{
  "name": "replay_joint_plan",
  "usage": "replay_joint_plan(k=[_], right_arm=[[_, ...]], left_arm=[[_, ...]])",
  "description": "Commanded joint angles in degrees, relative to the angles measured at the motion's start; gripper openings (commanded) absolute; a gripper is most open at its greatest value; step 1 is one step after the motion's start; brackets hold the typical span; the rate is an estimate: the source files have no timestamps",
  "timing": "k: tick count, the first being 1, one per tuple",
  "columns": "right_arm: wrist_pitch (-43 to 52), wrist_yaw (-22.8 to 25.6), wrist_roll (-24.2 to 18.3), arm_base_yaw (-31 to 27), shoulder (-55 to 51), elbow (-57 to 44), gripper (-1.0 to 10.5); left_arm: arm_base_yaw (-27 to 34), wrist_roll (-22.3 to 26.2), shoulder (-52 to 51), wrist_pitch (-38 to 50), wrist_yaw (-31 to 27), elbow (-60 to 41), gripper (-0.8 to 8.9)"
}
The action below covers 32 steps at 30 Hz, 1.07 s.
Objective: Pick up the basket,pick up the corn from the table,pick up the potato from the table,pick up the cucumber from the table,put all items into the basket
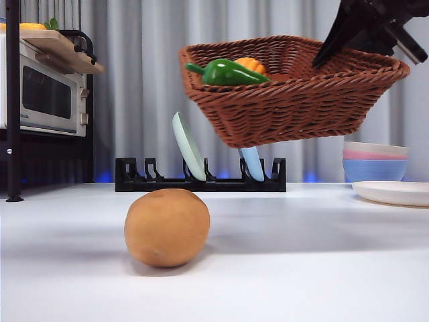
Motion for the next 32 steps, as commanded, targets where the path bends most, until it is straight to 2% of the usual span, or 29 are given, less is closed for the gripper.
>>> replay_joint_plan(k=[1,6,10,21,32], right_arm=[[1.4,-0.3,1.2,-1.7,0.0,0.3,-0.2],[1.4,-0.7,1.2,-5.0,0.0,0.4,-0.2],[1.3,-0.7,2.4,-7.1,0.0,0.4,-0.2],[-0.8,-0.8,2.7,-7.9,0.0,0.4,-0.2],[-2.0,-0.7,2.6,-8.0,0.0,0.4,-0.2]], left_arm=[[-2.1,-2.0,0.5,0.4,-2.3,-2.8,4.90],[-5.2,-7.7,1.2,6.7,-6.0,-10.4,4.91],[-6.2,-9.5,3.6,12.3,-5.9,-15.5,5.13],[-5.9,-9.8,18.3,24.3,-5.7,-17.5,5.13],[-5.6,-9.6,28.3,26.8,-7.4,-17.5,5.02]])
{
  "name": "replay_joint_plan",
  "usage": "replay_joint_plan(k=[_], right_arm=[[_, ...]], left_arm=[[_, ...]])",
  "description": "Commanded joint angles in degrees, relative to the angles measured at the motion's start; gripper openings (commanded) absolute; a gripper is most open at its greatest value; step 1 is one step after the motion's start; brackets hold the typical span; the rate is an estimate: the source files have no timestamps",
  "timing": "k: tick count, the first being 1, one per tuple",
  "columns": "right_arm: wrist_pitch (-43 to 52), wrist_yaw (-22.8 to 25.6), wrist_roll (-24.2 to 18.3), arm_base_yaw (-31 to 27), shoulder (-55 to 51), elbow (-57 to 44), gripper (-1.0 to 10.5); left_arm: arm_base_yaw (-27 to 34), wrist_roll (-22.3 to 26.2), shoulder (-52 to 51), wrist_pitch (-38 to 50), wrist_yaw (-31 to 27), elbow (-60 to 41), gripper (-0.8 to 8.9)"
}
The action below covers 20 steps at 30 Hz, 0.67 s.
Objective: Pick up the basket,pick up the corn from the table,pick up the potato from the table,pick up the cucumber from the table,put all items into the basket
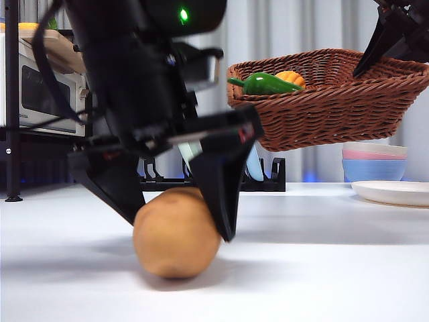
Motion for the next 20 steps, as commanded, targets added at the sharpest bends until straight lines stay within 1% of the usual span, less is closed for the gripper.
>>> replay_joint_plan(k=[1,2,3,4,6,7,11,15,18,20], right_arm=[[1.1,-0.5,1.2,0.0,0.0,0.4,-0.2],[1.1,-0.5,1.2,0.0,0.0,0.4,-0.2],[1.1,-0.5,1.2,0.0,0.0,0.4,-0.2],[1.1,-0.5,1.2,0.0,0.0,0.4,-0.2],[1.1,-0.5,1.2,0.0,0.0,0.4,-0.2],[1.1,-0.5,1.2,0.0,0.0,0.4,-0.2],[1.1,-0.5,1.2,0.0,0.0,0.4,-0.2],[1.0,-0.5,1.0,0.0,0.0,0.4,-0.2],[1.0,-0.5,1.0,0.0,0.0,0.4,-0.2],[1.0,-0.5,1.0,0.0,0.0,0.4,-0.2]], left_arm=[[0.2,-0.3,0.8,0.9,-0.3,-0.4,5.00],[0.2,-0.3,0.8,0.9,-0.3,-0.4,4.91],[0.1,-0.3,0.8,0.9,-0.3,-0.4,4.54],[0.1,-0.3,0.8,0.7,-0.3,-0.4,3.68],[0.1,0.5,0.8,0.3,-0.3,-0.4,1.33],[0.1,1.6,0.8,0.2,-0.3,-0.4,-0.02],[0.1,4.3,0.7,-0.4,0.1,-0.4,-0.08],[0.1,7.5,-2.2,-3.6,1.8,-0.2,-0.08],[0.1,10.1,-7.2,-8.0,5.2,0.7,-0.08],[0.1,11.2,-11.7,-11.7,8.9,2.3,-0.08]])
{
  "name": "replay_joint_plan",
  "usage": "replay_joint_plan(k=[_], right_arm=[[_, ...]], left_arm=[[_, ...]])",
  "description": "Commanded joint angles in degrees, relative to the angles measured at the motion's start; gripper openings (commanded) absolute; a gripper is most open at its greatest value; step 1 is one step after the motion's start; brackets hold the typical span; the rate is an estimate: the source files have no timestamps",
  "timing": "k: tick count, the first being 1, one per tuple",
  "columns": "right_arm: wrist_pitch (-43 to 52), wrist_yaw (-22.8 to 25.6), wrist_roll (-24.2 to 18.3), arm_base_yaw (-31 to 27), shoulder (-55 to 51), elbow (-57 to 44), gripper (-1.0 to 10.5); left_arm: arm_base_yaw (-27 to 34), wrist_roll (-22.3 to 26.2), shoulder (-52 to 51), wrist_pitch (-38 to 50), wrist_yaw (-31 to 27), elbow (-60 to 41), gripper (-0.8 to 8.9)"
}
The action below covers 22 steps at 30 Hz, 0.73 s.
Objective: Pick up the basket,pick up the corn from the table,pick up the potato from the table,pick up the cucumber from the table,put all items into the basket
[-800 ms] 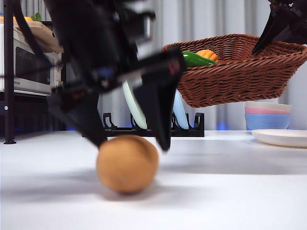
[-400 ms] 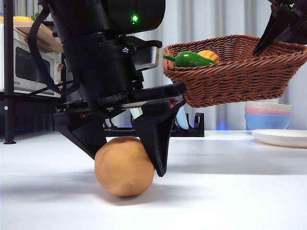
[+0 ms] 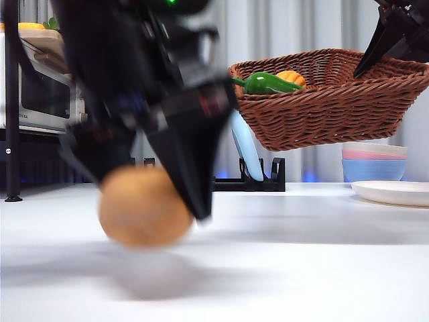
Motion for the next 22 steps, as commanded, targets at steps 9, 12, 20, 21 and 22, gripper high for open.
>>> replay_joint_plan(k=[9,12,20,21,22], right_arm=[[0.2,-0.5,1.0,2.4,0.0,0.4,-0.2],[-1.5,-0.5,1.0,4.3,0.0,0.4,-0.2],[-5.0,-0.5,1.0,11.7,0.0,0.4,-0.2],[-5.7,-0.5,1.0,12.6,0.0,0.4,-0.2],[-6.3,-0.5,1.0,13.4,0.0,0.4,-0.2]], left_arm=[[0.1,3.8,-20.6,5.5,8.9,11.9,-0.08],[0.1,3.8,-21.1,12.8,7.9,13.8,-0.08],[1.1,6.9,-15.9,21.1,-6.3,14.0,-0.08],[1.9,6.9,-14.6,21.1,-7.6,14.0,-0.08],[2.6,6.9,-13.6,21.1,-8.3,14.0,-0.08]])
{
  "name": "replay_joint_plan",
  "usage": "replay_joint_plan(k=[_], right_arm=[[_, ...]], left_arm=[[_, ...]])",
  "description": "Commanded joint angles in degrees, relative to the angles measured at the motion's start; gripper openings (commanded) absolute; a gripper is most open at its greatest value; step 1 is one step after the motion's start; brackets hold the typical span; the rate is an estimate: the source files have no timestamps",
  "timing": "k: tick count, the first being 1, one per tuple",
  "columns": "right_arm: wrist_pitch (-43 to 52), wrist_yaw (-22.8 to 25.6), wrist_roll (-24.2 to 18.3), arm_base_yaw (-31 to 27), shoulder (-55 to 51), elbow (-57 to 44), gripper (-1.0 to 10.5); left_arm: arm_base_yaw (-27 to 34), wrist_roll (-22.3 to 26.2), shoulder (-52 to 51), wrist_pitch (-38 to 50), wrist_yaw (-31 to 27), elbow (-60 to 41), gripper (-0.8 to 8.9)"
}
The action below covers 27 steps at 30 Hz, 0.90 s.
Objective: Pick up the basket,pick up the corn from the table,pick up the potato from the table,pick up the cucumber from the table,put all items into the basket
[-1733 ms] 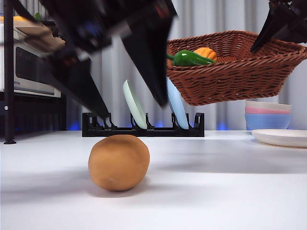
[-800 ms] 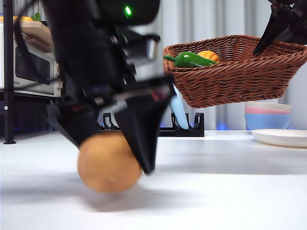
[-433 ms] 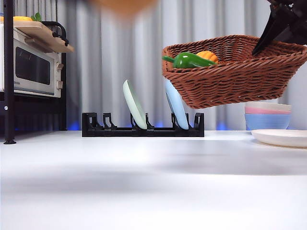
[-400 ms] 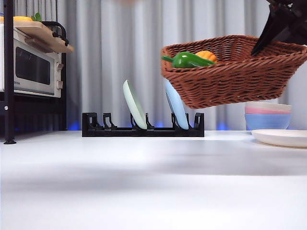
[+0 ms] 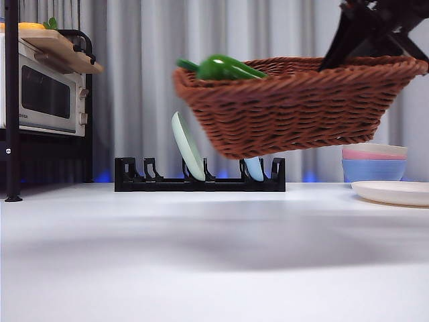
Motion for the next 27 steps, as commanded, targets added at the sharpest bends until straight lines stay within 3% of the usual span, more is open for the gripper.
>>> replay_joint_plan(k=[1,10,12,15,16,27], right_arm=[[-0.6,-0.5,1.0,2.4,0.0,0.4,-0.2],[-1.5,-0.5,1.0,6.2,0.0,0.4,-0.2],[-1.5,-0.5,1.0,6.2,0.0,0.4,-0.2],[-1.4,-0.4,1.0,6.2,0.0,0.4,-0.2],[-1.4,-0.3,1.0,6.2,0.0,0.4,-0.2],[0.0,3.1,1.9,6.1,1.8,0.4,-0.2]], left_arm=[[2.4,1.4,3.3,0.5,-2.6,-0.6,-0.08],[9.0,1.3,13.6,-2.3,-2.5,-0.6,0.12],[9.4,1.3,14.6,-3.8,-2.4,-0.6,1.41],[9.9,1.3,14.9,-5.1,-2.4,-0.6,4.82],[9.8,1.3,14.9,-5.0,-2.6,-0.6,5.23],[9.8,1.3,8.5,-2.9,-2.3,-0.5,5.23]])
